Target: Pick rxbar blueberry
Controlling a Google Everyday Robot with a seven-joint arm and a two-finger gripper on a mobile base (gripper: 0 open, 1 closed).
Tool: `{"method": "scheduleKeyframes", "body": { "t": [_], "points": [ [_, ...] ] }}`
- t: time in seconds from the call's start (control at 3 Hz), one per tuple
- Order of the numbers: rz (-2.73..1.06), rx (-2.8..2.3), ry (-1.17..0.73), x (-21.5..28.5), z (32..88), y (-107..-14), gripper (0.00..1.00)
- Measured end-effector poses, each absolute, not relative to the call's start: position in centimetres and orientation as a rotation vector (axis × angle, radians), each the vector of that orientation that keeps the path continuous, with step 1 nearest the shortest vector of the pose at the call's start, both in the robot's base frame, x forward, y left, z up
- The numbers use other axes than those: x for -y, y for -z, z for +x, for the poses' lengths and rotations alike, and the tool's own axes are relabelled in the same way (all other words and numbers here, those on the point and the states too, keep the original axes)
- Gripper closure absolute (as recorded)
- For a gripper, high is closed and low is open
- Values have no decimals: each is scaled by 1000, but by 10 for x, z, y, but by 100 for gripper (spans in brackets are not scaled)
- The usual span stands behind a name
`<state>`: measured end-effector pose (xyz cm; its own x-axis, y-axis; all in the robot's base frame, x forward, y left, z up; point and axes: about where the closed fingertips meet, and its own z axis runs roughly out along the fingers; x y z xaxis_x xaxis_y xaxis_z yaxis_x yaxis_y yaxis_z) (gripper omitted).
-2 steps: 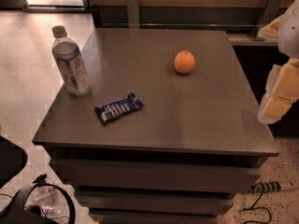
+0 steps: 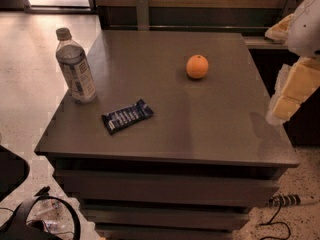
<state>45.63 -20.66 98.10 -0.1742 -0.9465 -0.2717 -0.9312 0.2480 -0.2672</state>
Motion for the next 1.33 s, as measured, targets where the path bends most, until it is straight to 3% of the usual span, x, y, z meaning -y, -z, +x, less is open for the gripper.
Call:
{"method": "scheduleKeyframes", "body": {
  "t": [0.67, 1.33],
  "points": [
    [-1715, -1939, -187, 162, 491, -944, 0],
    [-1700, -1765, -394, 86, 519, -901, 0]
  ]
}}
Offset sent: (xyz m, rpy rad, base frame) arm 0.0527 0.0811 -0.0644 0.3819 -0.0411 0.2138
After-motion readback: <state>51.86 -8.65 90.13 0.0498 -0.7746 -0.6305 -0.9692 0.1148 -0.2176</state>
